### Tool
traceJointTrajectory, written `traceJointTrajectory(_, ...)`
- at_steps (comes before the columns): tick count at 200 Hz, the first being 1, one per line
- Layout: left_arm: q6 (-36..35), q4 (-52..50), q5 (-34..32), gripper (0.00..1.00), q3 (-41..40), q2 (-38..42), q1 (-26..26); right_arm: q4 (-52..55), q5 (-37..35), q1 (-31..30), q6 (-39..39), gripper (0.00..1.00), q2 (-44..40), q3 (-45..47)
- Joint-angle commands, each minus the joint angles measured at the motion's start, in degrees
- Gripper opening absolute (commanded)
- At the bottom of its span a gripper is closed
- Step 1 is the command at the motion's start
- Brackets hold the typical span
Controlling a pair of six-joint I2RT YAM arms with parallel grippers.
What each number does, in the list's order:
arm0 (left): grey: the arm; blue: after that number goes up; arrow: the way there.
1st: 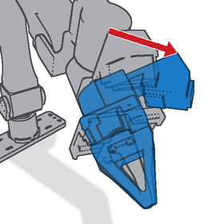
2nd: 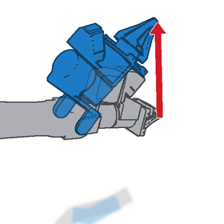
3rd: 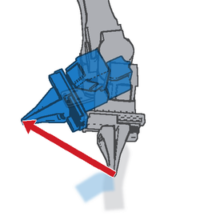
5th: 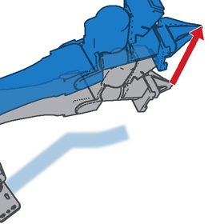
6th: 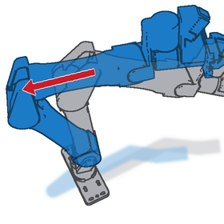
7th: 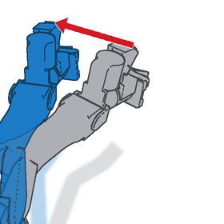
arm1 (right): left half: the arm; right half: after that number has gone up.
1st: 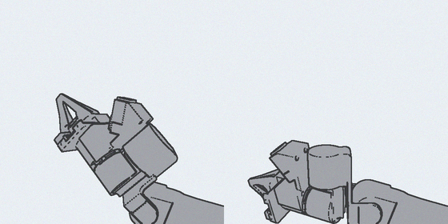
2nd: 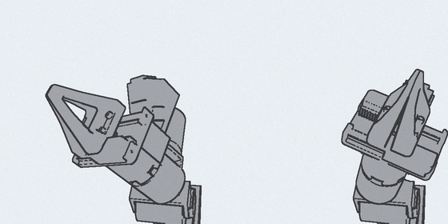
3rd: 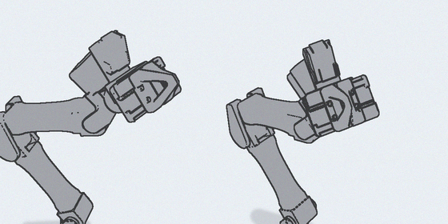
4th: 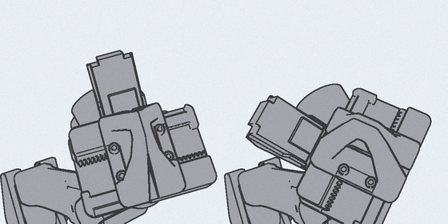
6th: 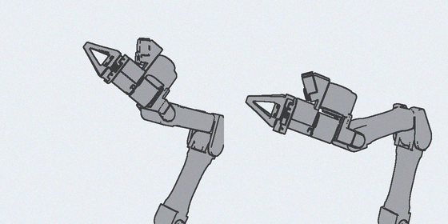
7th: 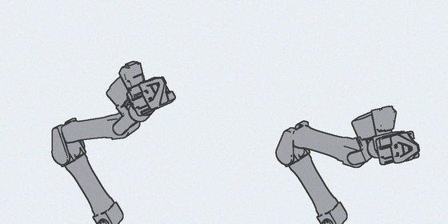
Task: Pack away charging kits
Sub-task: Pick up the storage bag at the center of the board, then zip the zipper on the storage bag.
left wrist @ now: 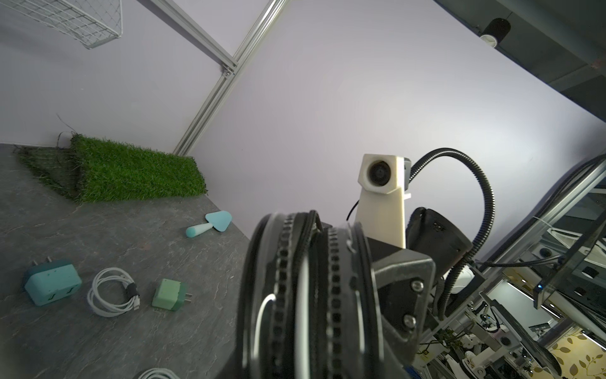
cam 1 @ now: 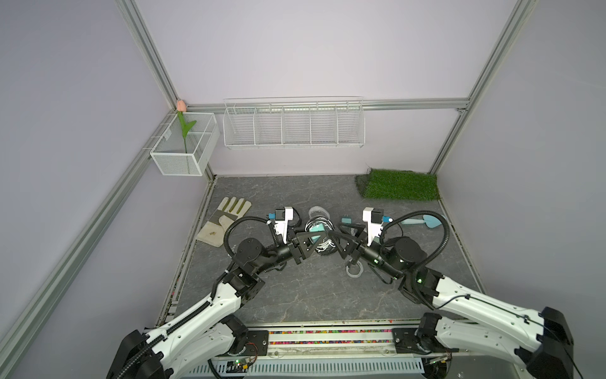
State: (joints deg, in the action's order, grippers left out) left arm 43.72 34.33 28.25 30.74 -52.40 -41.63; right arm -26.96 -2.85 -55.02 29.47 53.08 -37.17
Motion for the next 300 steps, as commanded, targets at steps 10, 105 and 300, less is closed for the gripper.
traceJointTrajectory(10,-0.7,-4.4,-4.8,0.01,2.4,2.2,0.3,7.7,-5.3,-0.2,-5.9,0.73,-8.5,3.1)
traceJointTrajectory(105,11.6,-6.5,-17.3,0.00,12.1,1.0,0.8,3.8,-19.3,-19.9,-29.4,0.59,5.5,-4.3)
traceJointTrajectory(300,11.6,-3.7,-16.9,0.00,10.4,2.8,-1.4,-15.9,-32.7,-20.0,-34.0,0.27,16.9,-9.1)
